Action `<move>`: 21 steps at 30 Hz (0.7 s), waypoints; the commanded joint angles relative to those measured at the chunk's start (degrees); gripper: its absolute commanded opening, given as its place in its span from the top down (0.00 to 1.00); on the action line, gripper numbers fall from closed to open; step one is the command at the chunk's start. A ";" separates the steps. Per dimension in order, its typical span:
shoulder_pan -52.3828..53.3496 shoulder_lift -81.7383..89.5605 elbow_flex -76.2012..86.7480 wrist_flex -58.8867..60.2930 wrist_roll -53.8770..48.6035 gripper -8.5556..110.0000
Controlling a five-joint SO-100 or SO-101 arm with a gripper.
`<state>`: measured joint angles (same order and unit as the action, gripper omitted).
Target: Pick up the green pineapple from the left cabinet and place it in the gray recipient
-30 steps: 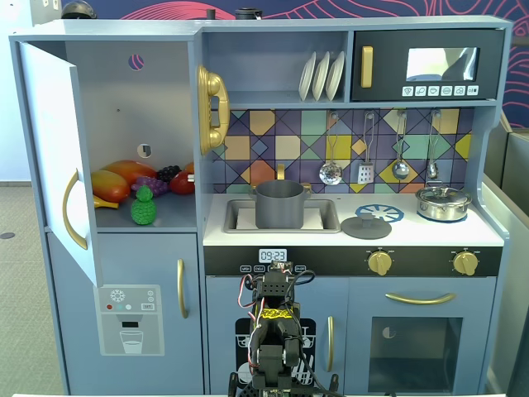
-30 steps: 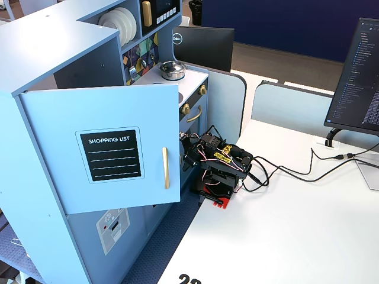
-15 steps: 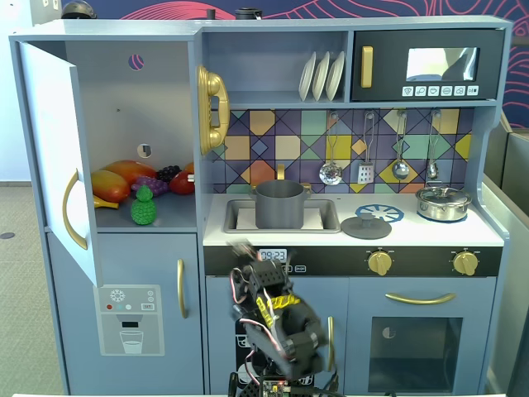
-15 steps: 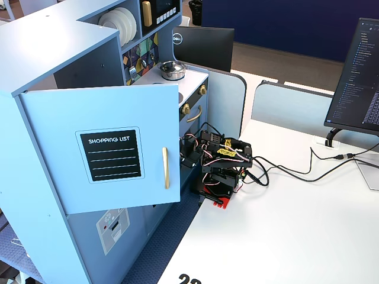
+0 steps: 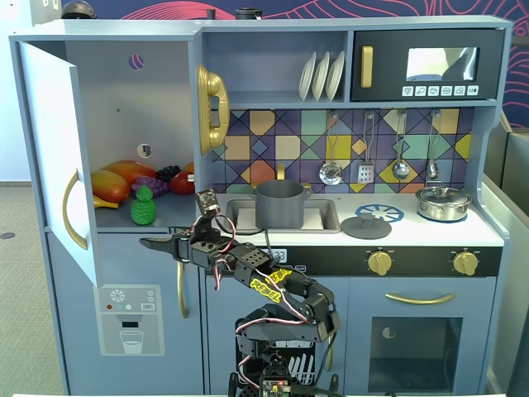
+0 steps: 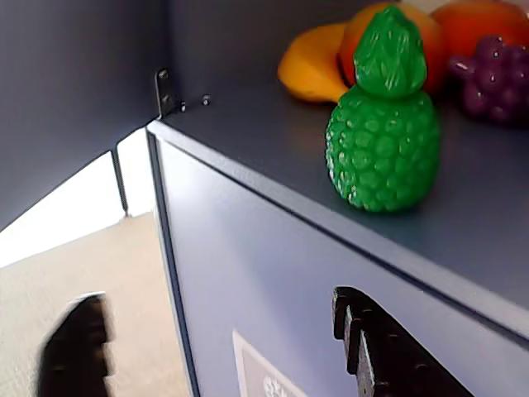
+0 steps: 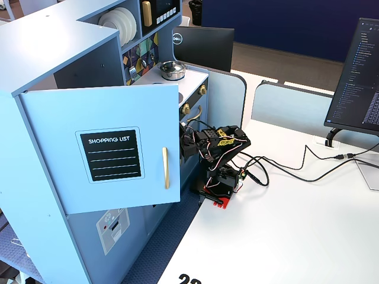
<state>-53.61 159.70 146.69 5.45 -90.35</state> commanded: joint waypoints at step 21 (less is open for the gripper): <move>7.47 -24.35 -11.95 -23.12 4.39 0.55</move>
<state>-47.20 137.37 140.10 -14.94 -85.96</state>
